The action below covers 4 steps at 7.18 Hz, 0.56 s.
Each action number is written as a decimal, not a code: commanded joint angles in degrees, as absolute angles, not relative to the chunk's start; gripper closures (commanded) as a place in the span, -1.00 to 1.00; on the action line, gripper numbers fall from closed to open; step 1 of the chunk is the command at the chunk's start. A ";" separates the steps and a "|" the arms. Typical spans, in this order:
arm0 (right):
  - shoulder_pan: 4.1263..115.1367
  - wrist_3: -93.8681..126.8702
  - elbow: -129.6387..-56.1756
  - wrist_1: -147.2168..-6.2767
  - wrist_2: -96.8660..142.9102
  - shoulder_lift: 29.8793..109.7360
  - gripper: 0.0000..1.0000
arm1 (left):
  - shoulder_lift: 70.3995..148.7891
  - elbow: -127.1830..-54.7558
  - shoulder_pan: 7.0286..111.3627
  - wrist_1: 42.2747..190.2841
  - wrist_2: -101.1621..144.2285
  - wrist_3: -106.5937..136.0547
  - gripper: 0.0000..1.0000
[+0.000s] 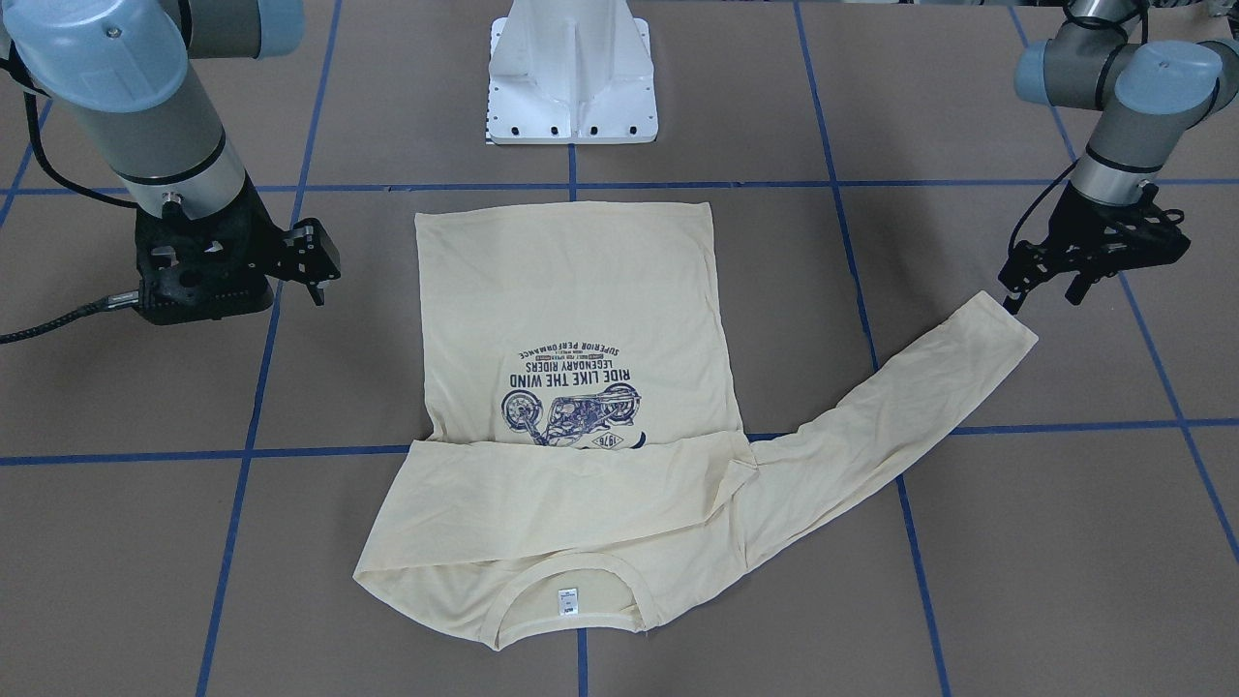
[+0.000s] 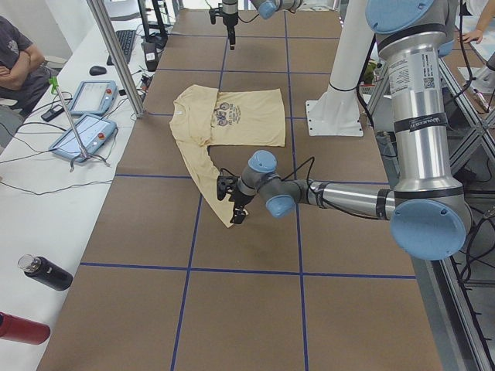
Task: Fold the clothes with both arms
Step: 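Grasp the other sleeve cuff with the left gripper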
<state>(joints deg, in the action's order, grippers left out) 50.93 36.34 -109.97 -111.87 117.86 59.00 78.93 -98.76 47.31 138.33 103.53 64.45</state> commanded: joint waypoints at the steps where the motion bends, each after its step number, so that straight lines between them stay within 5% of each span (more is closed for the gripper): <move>1: 50.45 36.39 -110.04 -111.54 117.95 59.06 -1.00 | 79.89 -96.95 45.18 138.78 103.53 64.60 -0.86; 4: 49.92 36.91 -109.86 -111.36 117.86 58.97 -1.00 | 80.51 -96.86 44.82 138.34 103.45 64.60 -0.66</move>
<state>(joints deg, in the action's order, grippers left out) 50.21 36.56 -109.97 -111.47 117.89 59.01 80.30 -96.92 44.88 138.40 103.48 64.60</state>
